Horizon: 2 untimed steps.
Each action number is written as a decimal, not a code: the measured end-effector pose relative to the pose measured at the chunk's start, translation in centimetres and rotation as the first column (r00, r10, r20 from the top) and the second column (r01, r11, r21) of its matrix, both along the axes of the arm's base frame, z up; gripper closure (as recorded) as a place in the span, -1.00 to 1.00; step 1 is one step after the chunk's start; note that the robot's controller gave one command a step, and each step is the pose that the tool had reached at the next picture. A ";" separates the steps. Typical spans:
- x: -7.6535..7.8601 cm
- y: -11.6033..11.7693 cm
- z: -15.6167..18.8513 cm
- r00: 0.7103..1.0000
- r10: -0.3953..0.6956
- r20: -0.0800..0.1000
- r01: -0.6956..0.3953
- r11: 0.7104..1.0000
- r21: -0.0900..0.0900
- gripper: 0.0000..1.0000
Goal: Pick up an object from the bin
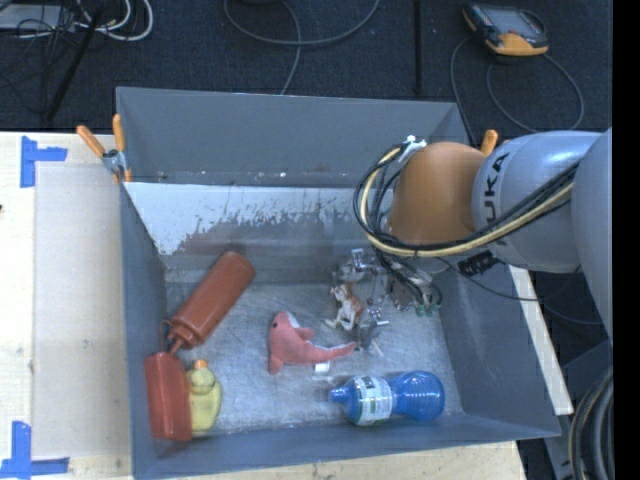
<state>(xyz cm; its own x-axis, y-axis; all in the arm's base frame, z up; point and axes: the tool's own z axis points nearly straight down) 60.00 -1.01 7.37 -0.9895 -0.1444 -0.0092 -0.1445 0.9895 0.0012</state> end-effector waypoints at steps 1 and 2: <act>2.3 2.5 0.0 1.000 0.008 -0.009 -0.008 1.000 -0.006 -1.00; 1.0 -3.4 0.2 0.997 -0.080 0.005 0.080 0.997 0.002 1.00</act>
Offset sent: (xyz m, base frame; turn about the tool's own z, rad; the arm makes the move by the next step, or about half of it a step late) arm 0.0051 -0.0363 -0.0037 0.0785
